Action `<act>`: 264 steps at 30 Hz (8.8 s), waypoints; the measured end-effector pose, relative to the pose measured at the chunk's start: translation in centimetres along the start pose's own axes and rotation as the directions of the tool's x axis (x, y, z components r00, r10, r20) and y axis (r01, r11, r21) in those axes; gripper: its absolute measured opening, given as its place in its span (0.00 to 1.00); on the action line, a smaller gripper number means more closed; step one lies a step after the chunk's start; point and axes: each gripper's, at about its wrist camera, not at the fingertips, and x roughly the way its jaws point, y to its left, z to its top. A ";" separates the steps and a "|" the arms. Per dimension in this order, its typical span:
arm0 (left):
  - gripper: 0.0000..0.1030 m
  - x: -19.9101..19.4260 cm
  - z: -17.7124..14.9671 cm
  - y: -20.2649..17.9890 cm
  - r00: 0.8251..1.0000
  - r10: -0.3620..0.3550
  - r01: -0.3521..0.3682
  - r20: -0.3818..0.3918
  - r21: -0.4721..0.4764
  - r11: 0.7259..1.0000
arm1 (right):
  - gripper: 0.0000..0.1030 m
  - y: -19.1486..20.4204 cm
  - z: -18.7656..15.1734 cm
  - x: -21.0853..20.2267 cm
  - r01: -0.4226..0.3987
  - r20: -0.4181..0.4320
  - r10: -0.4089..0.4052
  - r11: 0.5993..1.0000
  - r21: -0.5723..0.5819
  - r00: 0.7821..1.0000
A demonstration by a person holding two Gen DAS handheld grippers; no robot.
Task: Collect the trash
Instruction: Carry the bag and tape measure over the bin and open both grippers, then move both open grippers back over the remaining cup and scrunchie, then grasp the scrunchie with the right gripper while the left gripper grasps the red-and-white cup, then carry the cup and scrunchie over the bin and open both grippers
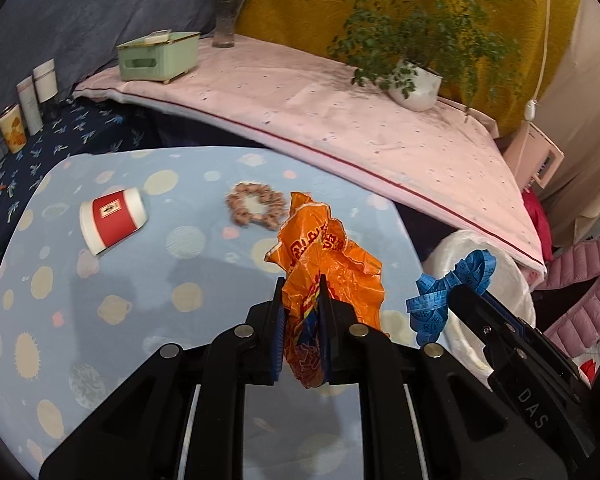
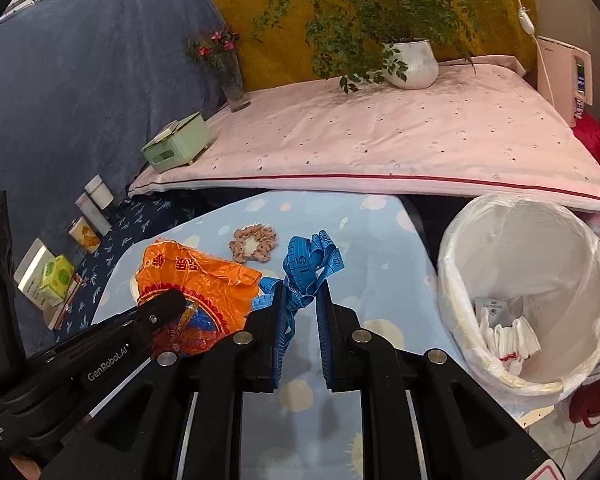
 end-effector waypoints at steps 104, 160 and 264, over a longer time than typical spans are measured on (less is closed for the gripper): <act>0.58 2.5 -1.0 -0.6 0.999 0.039 -0.041 -0.034 -0.055 0.998 | 0.30 -4.8 -0.5 -0.6 0.094 -0.023 -0.093 0.995 0.045 0.995; 0.10 12.3 3.5 21.5 0.988 0.121 -0.146 -0.099 -0.312 0.939 | 0.14 8.2 2.5 23.9 0.136 -0.179 -0.160 0.981 -0.139 0.971; 0.55 7.9 -2.5 -18.3 0.985 -0.111 0.137 -0.135 0.211 0.968 | 0.32 -21.9 1.0 -1.0 0.279 -0.046 -0.276 0.938 0.205 0.960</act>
